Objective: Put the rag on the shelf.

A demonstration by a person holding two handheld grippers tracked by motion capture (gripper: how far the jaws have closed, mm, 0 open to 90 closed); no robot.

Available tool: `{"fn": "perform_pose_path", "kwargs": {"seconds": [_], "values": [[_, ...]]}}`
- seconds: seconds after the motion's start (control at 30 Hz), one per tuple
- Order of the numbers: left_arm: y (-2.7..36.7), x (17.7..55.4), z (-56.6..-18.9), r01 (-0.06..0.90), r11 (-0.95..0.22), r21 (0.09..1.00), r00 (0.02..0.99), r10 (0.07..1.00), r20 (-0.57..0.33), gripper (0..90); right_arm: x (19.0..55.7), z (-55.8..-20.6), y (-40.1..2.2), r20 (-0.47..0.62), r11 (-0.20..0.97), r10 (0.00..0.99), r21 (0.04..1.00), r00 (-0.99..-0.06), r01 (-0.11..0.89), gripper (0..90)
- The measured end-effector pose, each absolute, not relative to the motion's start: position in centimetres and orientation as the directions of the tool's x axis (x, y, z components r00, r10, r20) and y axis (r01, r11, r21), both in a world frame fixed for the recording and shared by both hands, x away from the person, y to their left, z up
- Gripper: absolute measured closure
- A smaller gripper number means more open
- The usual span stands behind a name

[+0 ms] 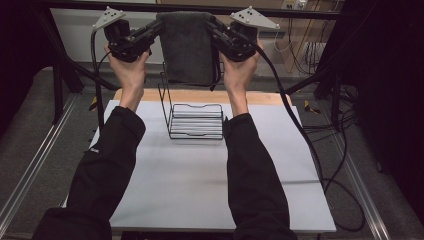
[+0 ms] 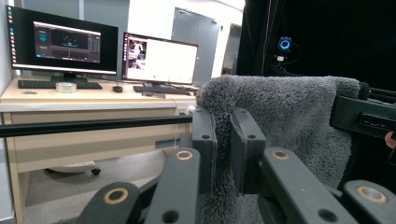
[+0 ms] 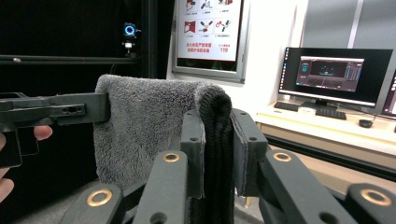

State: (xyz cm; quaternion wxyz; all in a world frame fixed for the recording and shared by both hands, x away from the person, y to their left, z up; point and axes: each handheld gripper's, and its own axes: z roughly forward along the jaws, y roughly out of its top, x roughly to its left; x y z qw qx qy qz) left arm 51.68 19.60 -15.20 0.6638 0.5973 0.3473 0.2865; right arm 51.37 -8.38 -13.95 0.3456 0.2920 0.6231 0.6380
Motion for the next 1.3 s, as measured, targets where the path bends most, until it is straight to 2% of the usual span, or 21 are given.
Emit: {"fn": "perform_pose_path", "kwargs": {"seconds": [1.3], "values": [[19.8, 50.2, -20.9, 0.117, 0.019, 0.993, 0.643, 0.76, -0.09, 81.1, 50.6, -20.6, -9.7, -0.003, 0.036, 0.785, 0.999, -0.62, 0.041, 77.5]]}}
